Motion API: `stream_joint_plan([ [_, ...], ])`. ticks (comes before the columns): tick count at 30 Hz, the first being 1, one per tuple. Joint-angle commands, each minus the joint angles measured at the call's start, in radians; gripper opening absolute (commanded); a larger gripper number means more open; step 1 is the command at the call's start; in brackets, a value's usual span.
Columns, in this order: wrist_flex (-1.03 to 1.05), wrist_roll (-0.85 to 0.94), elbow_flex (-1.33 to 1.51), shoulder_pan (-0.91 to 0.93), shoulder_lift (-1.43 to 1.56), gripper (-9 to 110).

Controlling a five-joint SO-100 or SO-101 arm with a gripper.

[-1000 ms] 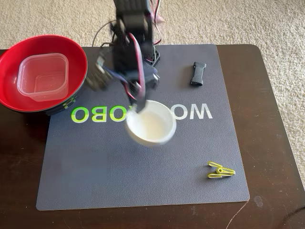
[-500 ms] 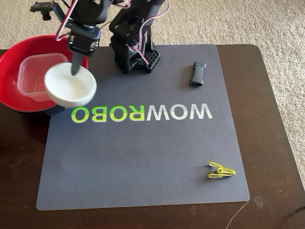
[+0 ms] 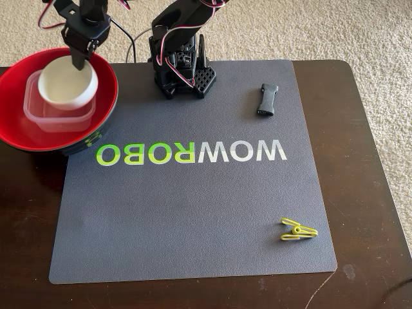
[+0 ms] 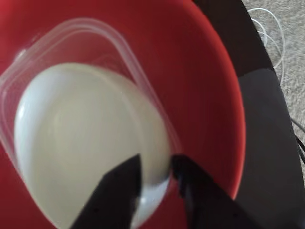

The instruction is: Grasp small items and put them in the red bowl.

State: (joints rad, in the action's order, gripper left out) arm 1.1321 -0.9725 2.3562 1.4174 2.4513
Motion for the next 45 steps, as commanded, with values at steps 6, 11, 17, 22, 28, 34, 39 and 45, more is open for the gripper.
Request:
stream_joint_plan([
  [6, 0.018, 0.074, -0.112, -0.135, 0.112, 33],
  [11, 0.144, 0.23, -0.434, -0.479, 0.103, 33],
  [17, 0.333, 0.35, -0.959, -1.186, -0.258, 32],
  [22, 0.382, 0.437, -1.23, -1.447, -0.815, 32],
  [28, 0.402, 0.669, -1.387, -1.658, -1.215, 31],
  [34, 0.393, 0.822, -1.404, -1.894, -1.295, 31],
  [39, 0.405, 0.881, -1.611, -1.948, -1.47, 31],
  [45, 0.506, 0.876, -2.034, -1.931, -1.804, 31],
])
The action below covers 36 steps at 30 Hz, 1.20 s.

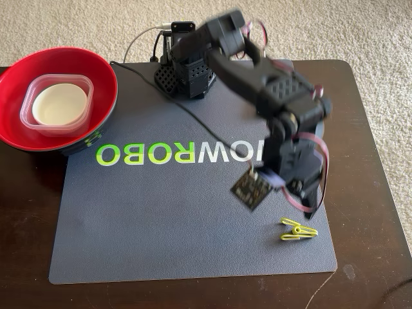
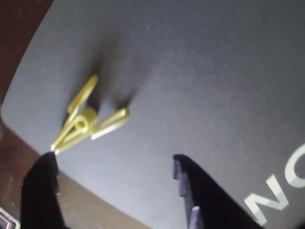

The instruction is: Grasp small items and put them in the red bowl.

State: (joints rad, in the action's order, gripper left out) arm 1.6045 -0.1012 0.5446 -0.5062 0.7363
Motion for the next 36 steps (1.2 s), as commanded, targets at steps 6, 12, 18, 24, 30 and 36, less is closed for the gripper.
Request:
stream_joint_plan([
  [6, 0.043, 0.084, -0.305, -0.011, -0.155, 30],
  [12, 0.044, 0.115, -0.365, -0.005, -0.216, 30],
  [18, 0.051, 0.164, -0.377, 0.005, -0.268, 29],
  [24, 0.054, 0.206, -0.377, 0.02, -0.293, 23],
  [30, 0.081, 0.229, -0.379, 0.035, -0.299, 10],
  [36, 0.095, 0.235, -0.379, 0.06, -0.298, 0],
])
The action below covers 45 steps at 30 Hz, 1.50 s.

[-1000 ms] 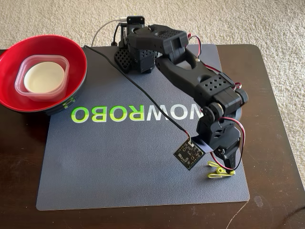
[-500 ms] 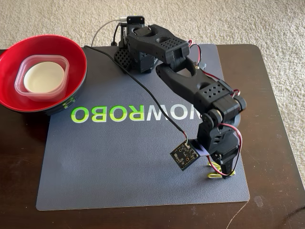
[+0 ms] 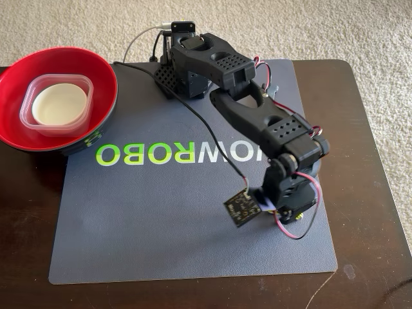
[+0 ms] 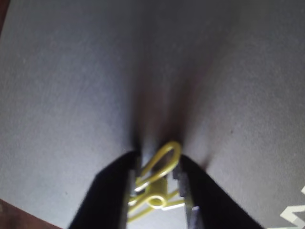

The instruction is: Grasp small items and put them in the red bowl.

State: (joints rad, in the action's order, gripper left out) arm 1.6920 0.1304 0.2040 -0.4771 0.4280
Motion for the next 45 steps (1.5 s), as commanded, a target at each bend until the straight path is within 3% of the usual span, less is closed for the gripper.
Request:
stream_joint_plan([
  [1, 0.011, -0.003, -0.038, 0.037, 0.017, 0],
  [10, 0.017, -0.06, 0.028, 0.152, 0.19, 0],
  [18, 0.017, -0.104, 0.339, 0.344, 0.696, 0],
  [23, 0.017, -0.156, 0.652, 0.65, 1.065, 0],
  [31, 0.008, -0.548, 1.075, 1.253, 1.503, 0],
  [38, -0.071, -0.805, 1.29, 1.7, 1.499, 0],
  [42, -0.144, -0.879, 1.298, 1.83, 1.417, 0],
  [45, -0.235, -0.891, 1.31, 1.859, 1.341, 10],
])
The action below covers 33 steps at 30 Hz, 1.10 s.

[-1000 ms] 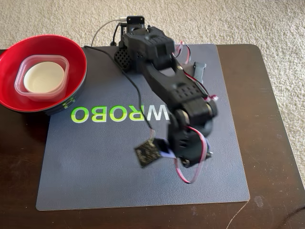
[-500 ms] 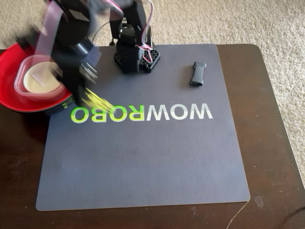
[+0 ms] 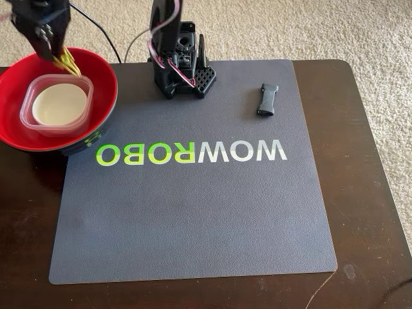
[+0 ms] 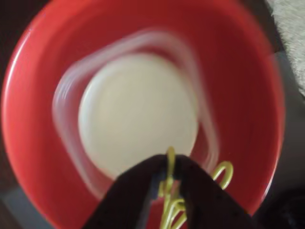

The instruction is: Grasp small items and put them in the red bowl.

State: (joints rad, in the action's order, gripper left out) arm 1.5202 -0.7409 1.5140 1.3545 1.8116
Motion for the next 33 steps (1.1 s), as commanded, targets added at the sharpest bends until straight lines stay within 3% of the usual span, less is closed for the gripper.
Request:
stream_joint_plan([
  [1, -0.086, -0.02, 0.0, 0.029, -0.069, 14],
  [6, -0.155, 0.0, -0.012, -0.031, -0.097, 19],
  [8, -0.103, -0.02, -0.017, -0.087, -0.04, 26],
  [12, 0.069, -0.149, 0.095, -0.282, 0.322, 28],
  [16, 0.067, -0.238, 0.262, -0.549, 0.779, 28],
  [20, 0.12, -0.399, 0.379, -0.841, 0.962, 29],
  [26, 0.181, -0.649, 0.431, -1.195, 0.732, 30],
  [33, 0.184, -0.661, 0.13, -1.555, 0.253, 30],
])
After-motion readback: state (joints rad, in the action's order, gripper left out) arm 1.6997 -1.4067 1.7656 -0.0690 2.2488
